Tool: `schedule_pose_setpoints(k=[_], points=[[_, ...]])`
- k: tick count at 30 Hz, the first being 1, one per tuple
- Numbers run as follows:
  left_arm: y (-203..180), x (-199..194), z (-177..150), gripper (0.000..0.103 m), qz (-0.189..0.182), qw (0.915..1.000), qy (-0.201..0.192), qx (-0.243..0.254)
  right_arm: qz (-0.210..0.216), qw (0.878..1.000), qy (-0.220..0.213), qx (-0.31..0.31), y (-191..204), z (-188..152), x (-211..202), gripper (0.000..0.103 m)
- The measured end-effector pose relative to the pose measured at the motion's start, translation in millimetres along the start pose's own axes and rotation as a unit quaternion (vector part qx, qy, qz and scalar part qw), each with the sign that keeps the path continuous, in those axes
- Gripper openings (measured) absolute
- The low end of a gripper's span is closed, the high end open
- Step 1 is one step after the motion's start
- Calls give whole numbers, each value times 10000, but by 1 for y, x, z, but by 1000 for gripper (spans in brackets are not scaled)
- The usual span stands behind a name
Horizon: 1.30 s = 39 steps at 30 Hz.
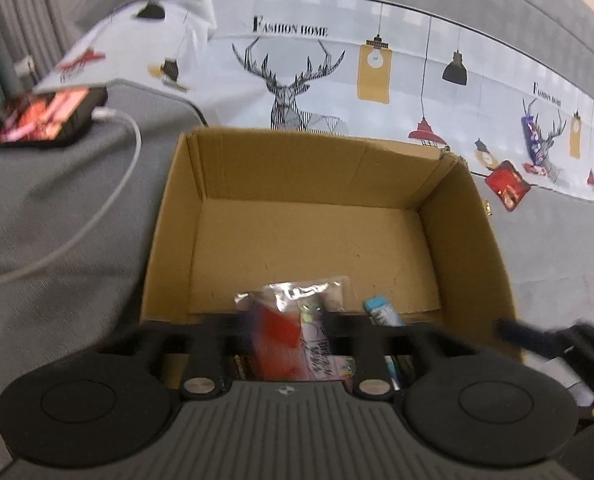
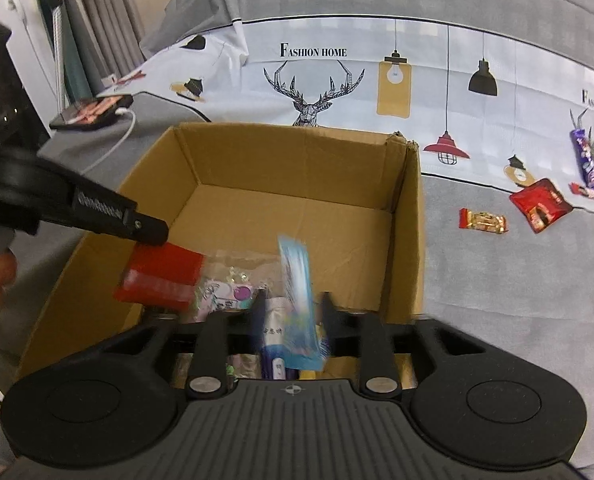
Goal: Organize snacks
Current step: 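Open the left tool in the box while the right tool releases the blue stick, then lift both tools away from the box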
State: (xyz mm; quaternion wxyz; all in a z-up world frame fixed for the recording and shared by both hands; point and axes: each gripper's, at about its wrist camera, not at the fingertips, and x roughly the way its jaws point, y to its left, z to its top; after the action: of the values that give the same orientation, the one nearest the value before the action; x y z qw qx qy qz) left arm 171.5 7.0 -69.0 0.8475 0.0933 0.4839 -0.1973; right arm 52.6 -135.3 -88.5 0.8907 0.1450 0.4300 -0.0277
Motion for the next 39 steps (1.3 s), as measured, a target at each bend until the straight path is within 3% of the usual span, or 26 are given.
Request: schedule_pose_setpoints(k=[1,2,4,11,23,39], points=[[0,-3,-1,102,68,9999,-89,11,-6,10000,-23,32,-1,0,-1,70],[0,-7,-4,103,138,9996,-259,-25,-39,10000,-49,60,-1,0,-2,78],[0,-14,-10,103,204,9990,-396,25,-43,10000,-46,53,-1,-2,-4,79],[1,-31,-43,103,253,9996,-66,-128,-30,9999,145,-13,6,-18,-26,94],[-1,-80,-92,103,501,9985,-65,-191,-24,9999,91,-125,27,-40,-69,99],[-17,-150,-122,103,516,9961,-705,-144,-44,9987,-448,-259,44,-63,-136,102]])
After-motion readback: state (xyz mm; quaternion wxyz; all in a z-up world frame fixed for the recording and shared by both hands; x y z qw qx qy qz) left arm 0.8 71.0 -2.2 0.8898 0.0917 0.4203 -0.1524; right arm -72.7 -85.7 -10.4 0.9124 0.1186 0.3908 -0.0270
